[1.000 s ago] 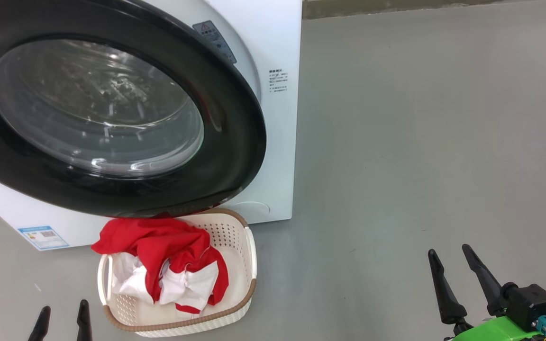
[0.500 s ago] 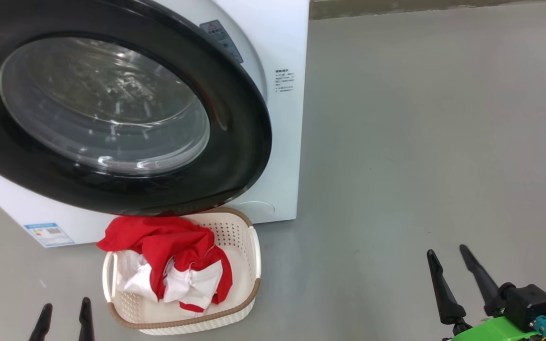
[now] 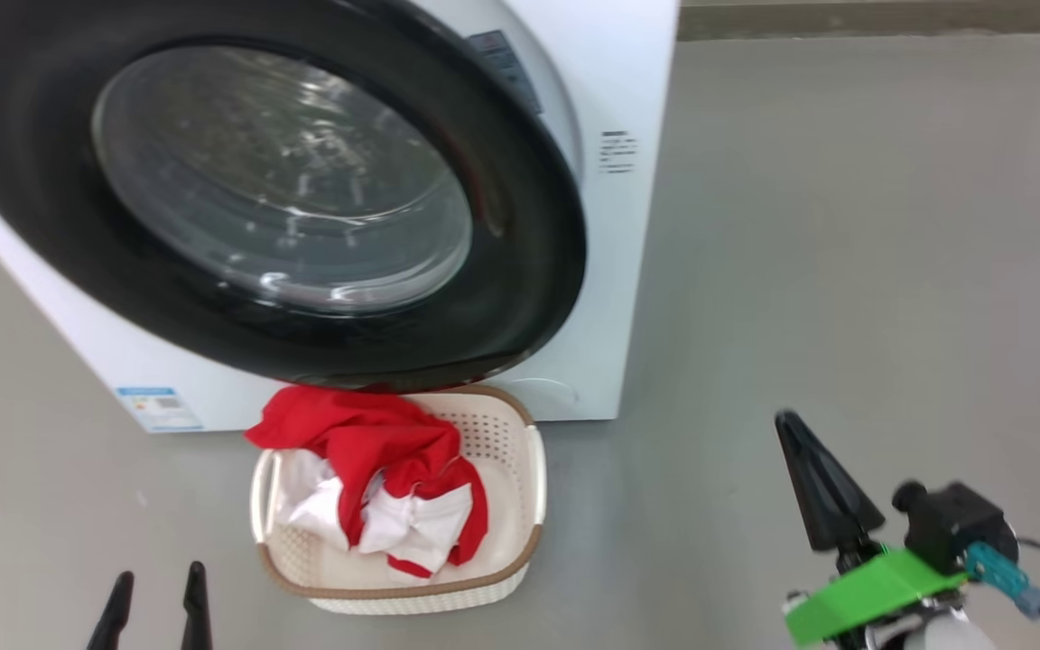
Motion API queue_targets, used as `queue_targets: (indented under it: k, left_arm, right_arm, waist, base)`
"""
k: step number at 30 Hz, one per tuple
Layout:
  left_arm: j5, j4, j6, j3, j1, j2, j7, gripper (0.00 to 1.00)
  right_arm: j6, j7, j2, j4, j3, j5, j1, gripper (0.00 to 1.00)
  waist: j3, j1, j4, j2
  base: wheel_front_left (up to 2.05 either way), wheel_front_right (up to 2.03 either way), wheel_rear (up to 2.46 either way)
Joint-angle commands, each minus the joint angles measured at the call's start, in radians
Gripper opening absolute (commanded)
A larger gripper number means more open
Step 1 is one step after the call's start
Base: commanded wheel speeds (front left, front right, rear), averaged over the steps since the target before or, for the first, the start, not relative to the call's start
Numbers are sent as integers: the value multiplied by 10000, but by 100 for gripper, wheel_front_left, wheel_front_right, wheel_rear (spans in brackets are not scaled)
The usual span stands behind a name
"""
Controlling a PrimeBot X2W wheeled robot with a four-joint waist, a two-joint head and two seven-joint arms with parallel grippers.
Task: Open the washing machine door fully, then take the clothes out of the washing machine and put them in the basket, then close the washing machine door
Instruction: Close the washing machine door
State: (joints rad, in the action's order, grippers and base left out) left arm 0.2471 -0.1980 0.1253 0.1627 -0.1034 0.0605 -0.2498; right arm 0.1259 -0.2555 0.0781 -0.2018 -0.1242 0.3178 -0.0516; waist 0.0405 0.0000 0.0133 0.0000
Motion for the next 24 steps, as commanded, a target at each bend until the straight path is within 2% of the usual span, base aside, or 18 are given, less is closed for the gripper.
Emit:
queue_targets:
  k: [1,10,24]
  left_arm:
    - [-75,304,54,250,108,47,-120,100]
    - [-49,385,54,-91,340,-40,-120,100]
    - [611,212,54,-988,1919,-99,-120,100]
  right_arm:
    - [48,-63,76,275,-298,119,-510,0]
    - [48,-63,-19,130,-671,322,-1985,0]
    - [48,-63,-13,-1518,-667,335,-4677,0]
  waist:
    - [-22,0,345,0]
    - [318,0,1301,0]
    - [2254,0,2300,0]
  base:
    - [0,0,0]
    - [0,0,0]
    - [0,0,0]
